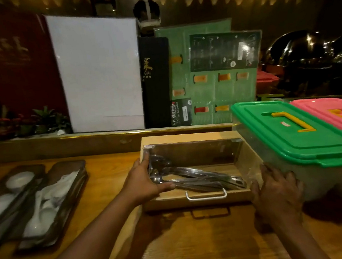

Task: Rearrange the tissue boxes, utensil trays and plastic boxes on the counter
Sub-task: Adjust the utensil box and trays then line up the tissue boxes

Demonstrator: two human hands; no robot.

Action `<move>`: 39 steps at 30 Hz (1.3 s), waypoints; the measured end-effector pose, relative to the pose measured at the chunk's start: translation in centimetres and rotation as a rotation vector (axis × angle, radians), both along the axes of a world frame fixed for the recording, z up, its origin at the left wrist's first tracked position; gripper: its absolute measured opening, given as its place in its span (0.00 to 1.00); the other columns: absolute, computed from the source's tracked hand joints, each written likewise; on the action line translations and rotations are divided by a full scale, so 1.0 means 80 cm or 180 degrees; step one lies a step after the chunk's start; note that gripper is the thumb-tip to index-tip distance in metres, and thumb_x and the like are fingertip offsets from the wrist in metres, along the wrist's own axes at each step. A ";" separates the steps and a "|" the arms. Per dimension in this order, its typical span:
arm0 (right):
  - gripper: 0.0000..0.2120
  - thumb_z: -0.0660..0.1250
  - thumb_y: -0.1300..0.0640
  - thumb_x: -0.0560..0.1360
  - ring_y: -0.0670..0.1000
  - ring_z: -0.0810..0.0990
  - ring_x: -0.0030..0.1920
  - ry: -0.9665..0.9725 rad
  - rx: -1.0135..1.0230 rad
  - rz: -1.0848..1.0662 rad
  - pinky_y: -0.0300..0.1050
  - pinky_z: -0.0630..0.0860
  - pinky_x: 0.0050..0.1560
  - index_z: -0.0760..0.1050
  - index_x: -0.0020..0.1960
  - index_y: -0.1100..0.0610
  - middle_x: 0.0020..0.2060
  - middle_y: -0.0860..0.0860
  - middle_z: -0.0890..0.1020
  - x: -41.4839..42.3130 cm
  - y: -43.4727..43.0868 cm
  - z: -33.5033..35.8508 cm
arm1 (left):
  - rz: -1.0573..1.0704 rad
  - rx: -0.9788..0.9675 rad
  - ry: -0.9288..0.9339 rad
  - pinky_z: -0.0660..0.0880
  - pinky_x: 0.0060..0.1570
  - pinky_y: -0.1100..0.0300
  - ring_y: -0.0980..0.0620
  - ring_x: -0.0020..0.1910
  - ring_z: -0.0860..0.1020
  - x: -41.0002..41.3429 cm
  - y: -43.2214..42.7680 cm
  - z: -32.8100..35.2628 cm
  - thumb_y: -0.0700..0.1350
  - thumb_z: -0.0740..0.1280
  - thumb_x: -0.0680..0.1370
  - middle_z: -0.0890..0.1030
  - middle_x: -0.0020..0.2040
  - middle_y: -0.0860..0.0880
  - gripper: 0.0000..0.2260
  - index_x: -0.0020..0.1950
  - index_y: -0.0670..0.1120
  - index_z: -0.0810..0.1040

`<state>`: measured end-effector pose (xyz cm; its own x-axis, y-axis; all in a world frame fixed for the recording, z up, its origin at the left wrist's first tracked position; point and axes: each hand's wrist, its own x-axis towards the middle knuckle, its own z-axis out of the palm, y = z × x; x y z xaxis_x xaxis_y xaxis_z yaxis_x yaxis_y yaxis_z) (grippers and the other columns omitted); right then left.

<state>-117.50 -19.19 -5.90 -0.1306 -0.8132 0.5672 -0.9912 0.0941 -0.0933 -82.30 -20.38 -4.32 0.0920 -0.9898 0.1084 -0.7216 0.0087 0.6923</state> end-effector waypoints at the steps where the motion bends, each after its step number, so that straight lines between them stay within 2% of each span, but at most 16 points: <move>1: 0.23 0.65 0.49 0.73 0.64 0.71 0.54 -0.0049 0.0059 -0.0029 0.58 0.66 0.52 0.79 0.63 0.60 0.63 0.59 0.80 0.001 0.001 0.000 | -0.0007 0.0007 0.0009 0.78 0.60 0.51 0.46 0.69 0.71 0.000 0.001 0.001 0.73 0.76 0.54 0.68 0.72 0.49 0.61 0.80 0.59 0.53; 4: 0.25 0.72 0.49 0.72 0.66 0.71 0.55 -0.0231 0.0185 -0.0082 0.61 0.68 0.56 0.78 0.64 0.61 0.65 0.60 0.78 0.006 0.003 0.003 | -0.0049 0.0057 0.0071 0.77 0.62 0.48 0.47 0.71 0.69 0.002 0.005 0.005 0.73 0.76 0.54 0.67 0.75 0.50 0.59 0.80 0.59 0.53; 7: 0.23 0.65 0.46 0.72 0.68 0.73 0.56 -0.0460 0.0057 0.0116 0.63 0.68 0.57 0.78 0.61 0.60 0.63 0.62 0.78 0.016 0.009 0.003 | -0.0167 -0.0047 0.0099 0.75 0.64 0.50 0.49 0.71 0.69 0.011 0.017 0.012 0.68 0.78 0.59 0.68 0.74 0.52 0.53 0.79 0.59 0.56; 10: 0.27 0.58 0.43 0.72 0.68 0.75 0.57 -0.0598 -0.0186 0.0549 0.66 0.69 0.58 0.79 0.60 0.60 0.59 0.62 0.80 0.048 0.023 0.006 | -0.0159 -0.0150 0.0056 0.68 0.70 0.50 0.48 0.76 0.63 0.036 0.034 0.015 0.64 0.77 0.65 0.62 0.79 0.51 0.50 0.80 0.57 0.54; 12: 0.24 0.61 0.46 0.74 0.67 0.77 0.55 -0.0686 -0.0508 0.1001 0.67 0.70 0.58 0.81 0.58 0.63 0.55 0.64 0.81 0.087 0.041 0.014 | -0.0102 -0.0125 -0.0021 0.63 0.73 0.50 0.49 0.78 0.58 0.066 0.048 0.012 0.65 0.74 0.68 0.57 0.81 0.52 0.49 0.81 0.56 0.51; 15: 0.18 0.66 0.52 0.74 0.63 0.78 0.54 -0.0835 -0.0696 0.1750 0.63 0.73 0.58 0.80 0.58 0.63 0.53 0.62 0.81 0.176 0.081 0.027 | -0.0081 -0.0175 -0.0093 0.63 0.73 0.50 0.50 0.78 0.59 0.126 0.070 0.007 0.66 0.71 0.71 0.58 0.81 0.52 0.45 0.81 0.56 0.53; 18: 0.17 0.66 0.51 0.75 0.56 0.76 0.57 -0.1053 -0.0384 0.2196 0.53 0.74 0.56 0.80 0.59 0.59 0.55 0.56 0.80 0.286 0.114 0.020 | -0.0022 -0.0335 -0.0163 0.62 0.73 0.52 0.50 0.77 0.61 0.196 0.098 0.008 0.62 0.70 0.74 0.63 0.79 0.51 0.37 0.80 0.55 0.59; 20: 0.18 0.66 0.48 0.76 0.53 0.75 0.59 -0.1066 0.0018 0.2433 0.52 0.76 0.57 0.79 0.62 0.54 0.57 0.53 0.78 0.362 0.126 0.006 | 0.0066 -0.0377 -0.0142 0.65 0.72 0.50 0.48 0.76 0.64 0.244 0.119 0.008 0.57 0.70 0.77 0.67 0.77 0.49 0.32 0.78 0.53 0.63; 22: 0.24 0.65 0.42 0.76 0.53 0.73 0.63 -0.0869 0.0580 0.2591 0.52 0.75 0.60 0.73 0.69 0.49 0.63 0.51 0.75 0.437 0.131 -0.010 | 0.0190 -0.0439 -0.0094 0.70 0.68 0.49 0.46 0.72 0.69 0.290 0.133 0.002 0.53 0.69 0.77 0.71 0.73 0.47 0.28 0.76 0.52 0.67; 25: 0.35 0.64 0.35 0.75 0.53 0.67 0.70 -0.0819 0.1333 0.2527 0.51 0.73 0.64 0.57 0.77 0.42 0.74 0.49 0.64 0.526 0.139 -0.032 | 0.0317 -0.0402 -0.0054 0.71 0.66 0.50 0.46 0.70 0.71 0.340 0.147 -0.015 0.49 0.70 0.77 0.72 0.72 0.47 0.26 0.75 0.50 0.69; 27: 0.40 0.67 0.35 0.72 0.54 0.68 0.71 -0.1209 0.1616 0.2482 0.51 0.75 0.63 0.53 0.78 0.39 0.77 0.47 0.58 0.566 0.145 -0.042 | 0.0259 -0.0319 -0.0047 0.69 0.65 0.55 0.46 0.70 0.71 0.355 0.155 -0.025 0.49 0.71 0.77 0.71 0.73 0.46 0.27 0.75 0.50 0.68; 29: 0.42 0.69 0.35 0.70 0.54 0.70 0.70 -0.1307 0.1697 0.2366 0.51 0.76 0.62 0.51 0.78 0.38 0.78 0.46 0.54 0.588 0.149 -0.051 | 0.0224 -0.0220 0.0070 0.68 0.65 0.56 0.47 0.71 0.70 0.361 0.160 -0.031 0.49 0.71 0.78 0.68 0.75 0.47 0.28 0.76 0.49 0.67; 33: 0.40 0.66 0.38 0.71 0.58 0.70 0.69 -0.0812 0.1558 0.1984 0.53 0.75 0.59 0.52 0.78 0.39 0.77 0.52 0.60 0.598 0.148 -0.062 | 0.0476 -0.0171 0.0295 0.65 0.71 0.50 0.46 0.76 0.64 0.367 0.149 -0.046 0.49 0.71 0.77 0.62 0.79 0.48 0.30 0.78 0.50 0.65; 35: 0.38 0.66 0.40 0.73 0.59 0.70 0.70 -0.0660 0.1528 0.1888 0.54 0.74 0.59 0.53 0.78 0.41 0.77 0.54 0.63 0.593 0.148 -0.060 | 0.0549 -0.0034 0.0612 0.70 0.65 0.51 0.46 0.72 0.70 0.365 0.144 -0.050 0.48 0.70 0.78 0.68 0.75 0.49 0.28 0.77 0.53 0.65; 37: 0.36 0.64 0.41 0.75 0.59 0.68 0.70 -0.0647 0.1497 0.1795 0.54 0.74 0.61 0.54 0.79 0.43 0.76 0.55 0.64 0.583 0.152 -0.057 | 0.0496 0.0136 0.0998 0.74 0.57 0.53 0.48 0.64 0.76 0.360 0.140 -0.056 0.45 0.70 0.78 0.76 0.66 0.53 0.28 0.75 0.56 0.65; 39: 0.35 0.63 0.43 0.76 0.57 0.67 0.71 -0.0695 0.1479 0.1687 0.54 0.72 0.63 0.55 0.79 0.44 0.76 0.54 0.64 0.567 0.154 -0.054 | 0.0411 0.0241 0.1140 0.76 0.55 0.54 0.50 0.60 0.78 0.352 0.134 -0.059 0.43 0.71 0.77 0.77 0.63 0.55 0.29 0.75 0.57 0.66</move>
<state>-72.12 -6.85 -10.24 0.2762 -0.9486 0.1548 -0.8780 -0.3145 -0.3607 -54.14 -9.62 -9.03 0.2353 -0.9716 -0.0263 -0.4257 -0.1274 0.8958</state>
